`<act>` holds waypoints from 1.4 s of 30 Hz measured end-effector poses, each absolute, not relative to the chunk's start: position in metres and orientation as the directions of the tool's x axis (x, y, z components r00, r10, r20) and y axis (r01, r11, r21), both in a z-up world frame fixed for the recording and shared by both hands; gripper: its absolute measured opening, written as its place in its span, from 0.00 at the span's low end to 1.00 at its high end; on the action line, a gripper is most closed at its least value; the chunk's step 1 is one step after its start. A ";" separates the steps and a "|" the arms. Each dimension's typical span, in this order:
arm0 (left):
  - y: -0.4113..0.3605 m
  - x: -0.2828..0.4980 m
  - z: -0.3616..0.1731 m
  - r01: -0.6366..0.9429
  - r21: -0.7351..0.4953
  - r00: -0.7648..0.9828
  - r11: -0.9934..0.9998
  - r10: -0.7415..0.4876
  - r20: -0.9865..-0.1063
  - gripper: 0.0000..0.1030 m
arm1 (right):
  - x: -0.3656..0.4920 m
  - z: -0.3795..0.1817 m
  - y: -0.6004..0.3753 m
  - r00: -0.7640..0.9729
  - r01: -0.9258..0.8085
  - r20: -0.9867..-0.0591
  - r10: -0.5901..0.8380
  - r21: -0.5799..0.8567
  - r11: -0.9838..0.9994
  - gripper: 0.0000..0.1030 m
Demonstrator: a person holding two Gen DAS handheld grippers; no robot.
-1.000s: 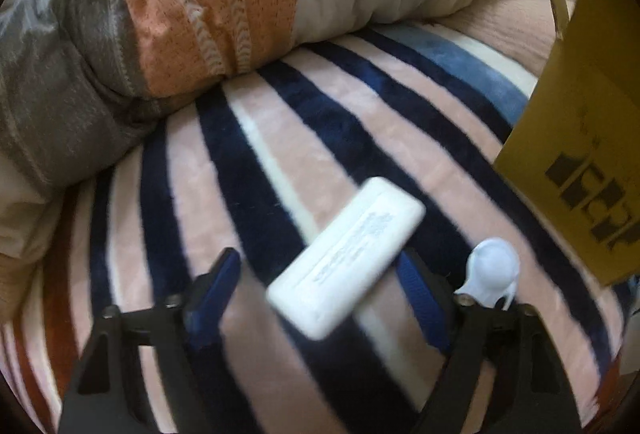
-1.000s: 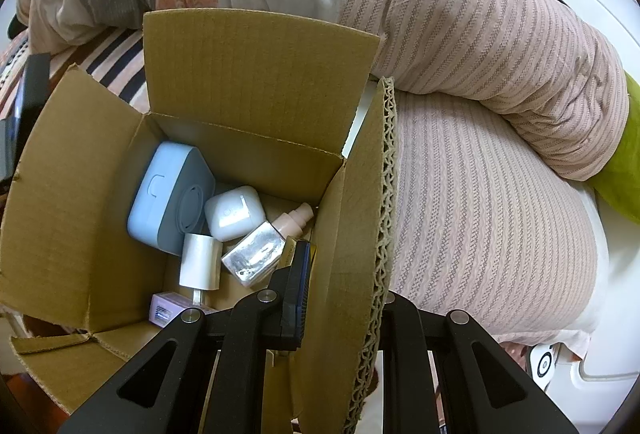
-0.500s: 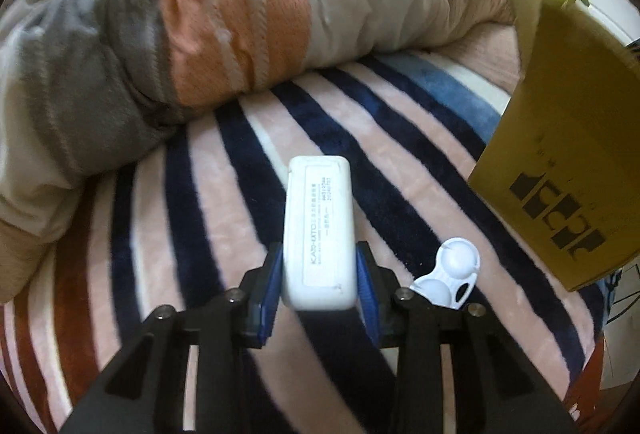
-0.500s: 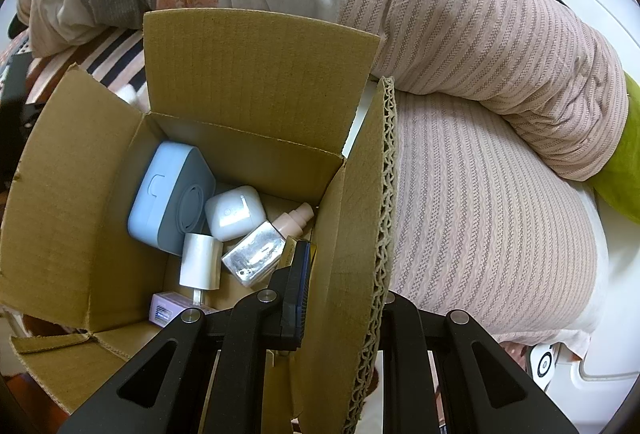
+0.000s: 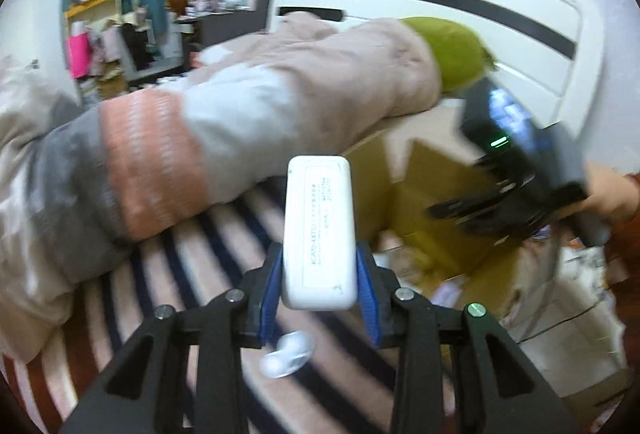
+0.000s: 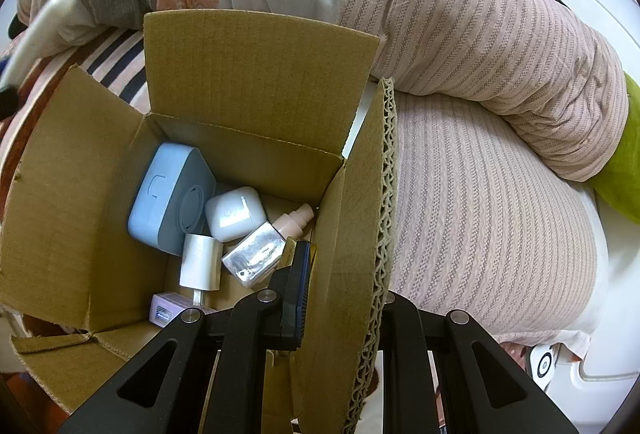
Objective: Organize rigid objects
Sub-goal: 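Carry the white power bank into the box and release it, then grasp the white earbuds case with the left tool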
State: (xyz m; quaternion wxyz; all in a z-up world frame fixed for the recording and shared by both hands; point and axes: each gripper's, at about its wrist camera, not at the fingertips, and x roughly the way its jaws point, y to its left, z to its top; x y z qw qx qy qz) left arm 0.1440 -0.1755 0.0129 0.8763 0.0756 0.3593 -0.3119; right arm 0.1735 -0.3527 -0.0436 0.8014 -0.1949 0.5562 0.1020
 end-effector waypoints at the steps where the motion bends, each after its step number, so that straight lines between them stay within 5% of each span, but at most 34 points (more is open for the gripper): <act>1: -0.184 0.142 0.015 0.615 -0.103 0.527 0.782 -0.505 -0.683 0.31 | 0.173 -0.044 -0.353 0.360 -0.381 -0.931 -0.053 -0.199 0.903 0.12; 12: -0.273 0.166 -0.043 0.652 -0.071 0.365 0.755 -0.394 -0.843 0.31 | 0.174 -0.041 -0.355 0.365 -0.381 -0.930 -0.039 -0.188 0.905 0.12; 18: -0.273 0.175 -0.047 0.631 -0.100 0.357 0.770 -0.402 -0.843 0.32 | 0.174 -0.040 -0.355 0.366 -0.381 -0.929 -0.045 -0.194 0.904 0.12; 21: -0.262 0.171 -0.036 0.630 -0.096 0.389 0.770 -0.421 -0.819 0.40 | 0.174 -0.041 -0.353 0.367 -0.381 -0.929 -0.056 -0.205 0.902 0.12; 25: -0.223 0.155 -0.008 0.607 -0.112 0.461 0.787 -0.464 -0.757 0.65 | 0.174 -0.043 -0.351 0.366 -0.380 -0.928 -0.061 -0.209 0.901 0.12; 30: -0.161 0.143 0.000 0.550 -0.057 0.552 0.833 -0.415 -0.723 0.71 | 0.174 -0.045 -0.348 0.363 -0.379 -0.929 -0.068 -0.214 0.900 0.12; 42: -0.125 0.139 -0.130 0.536 0.052 0.481 0.843 -0.254 -0.839 0.71 | 0.173 -0.047 -0.346 0.362 -0.379 -0.929 -0.076 -0.221 0.899 0.12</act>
